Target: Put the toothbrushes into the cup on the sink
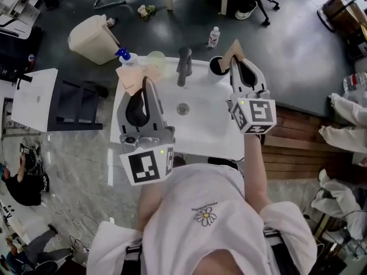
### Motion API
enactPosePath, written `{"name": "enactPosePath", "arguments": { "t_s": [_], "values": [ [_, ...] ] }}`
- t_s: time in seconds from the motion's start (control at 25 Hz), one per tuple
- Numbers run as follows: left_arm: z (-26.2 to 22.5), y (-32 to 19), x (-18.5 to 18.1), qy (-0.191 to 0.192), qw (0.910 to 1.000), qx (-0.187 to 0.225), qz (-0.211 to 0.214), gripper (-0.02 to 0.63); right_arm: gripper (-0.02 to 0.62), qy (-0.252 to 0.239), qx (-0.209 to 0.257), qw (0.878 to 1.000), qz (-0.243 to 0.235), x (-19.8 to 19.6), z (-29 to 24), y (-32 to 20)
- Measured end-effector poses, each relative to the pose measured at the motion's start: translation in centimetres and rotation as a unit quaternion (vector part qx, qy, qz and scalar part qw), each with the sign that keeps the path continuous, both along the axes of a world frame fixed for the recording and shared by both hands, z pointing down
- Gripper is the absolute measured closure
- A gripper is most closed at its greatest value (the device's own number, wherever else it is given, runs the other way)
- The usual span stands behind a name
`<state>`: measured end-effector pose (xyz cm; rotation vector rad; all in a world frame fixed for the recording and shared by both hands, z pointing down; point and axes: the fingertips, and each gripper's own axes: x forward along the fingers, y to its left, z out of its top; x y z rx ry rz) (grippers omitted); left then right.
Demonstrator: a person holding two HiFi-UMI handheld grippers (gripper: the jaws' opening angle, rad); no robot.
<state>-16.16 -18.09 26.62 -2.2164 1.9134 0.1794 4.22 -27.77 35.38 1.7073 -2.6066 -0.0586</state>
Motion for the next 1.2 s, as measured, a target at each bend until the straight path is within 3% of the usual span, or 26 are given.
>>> {"name": "enactPosePath", "arguments": {
  "t_s": [0.2,0.44,0.64,1.0,1.2],
  "values": [
    [0.1,-0.2,0.0,-0.003,1.0,-0.005,0.001,0.577,0.581,-0.014,-0.057,0.998,-0.002,-0.2,4.8,-1.1],
    [0.5,-0.2,-0.4,-0.008,0.9999,-0.009,-0.002,0.577,0.58,0.01,-0.09,0.996,0.009,-0.2,8.6,-1.6],
    [0.7,-0.4,-0.7,-0.009,0.9999,-0.012,-0.002,0.577,0.58,-0.006,-0.114,0.993,0.004,-0.5,10.1,-1.6],
    [0.5,-0.4,-0.7,-0.009,0.9999,-0.01,0.0,0.577,0.547,-0.008,-0.102,0.995,0.01,0.0,8.7,-1.4],
    [0.4,-0.4,-0.3,-0.01,0.9999,-0.009,0.005,0.577,0.532,0.02,-0.032,0.998,0.049,1.1,4.2,-1.0]
  ]
}}
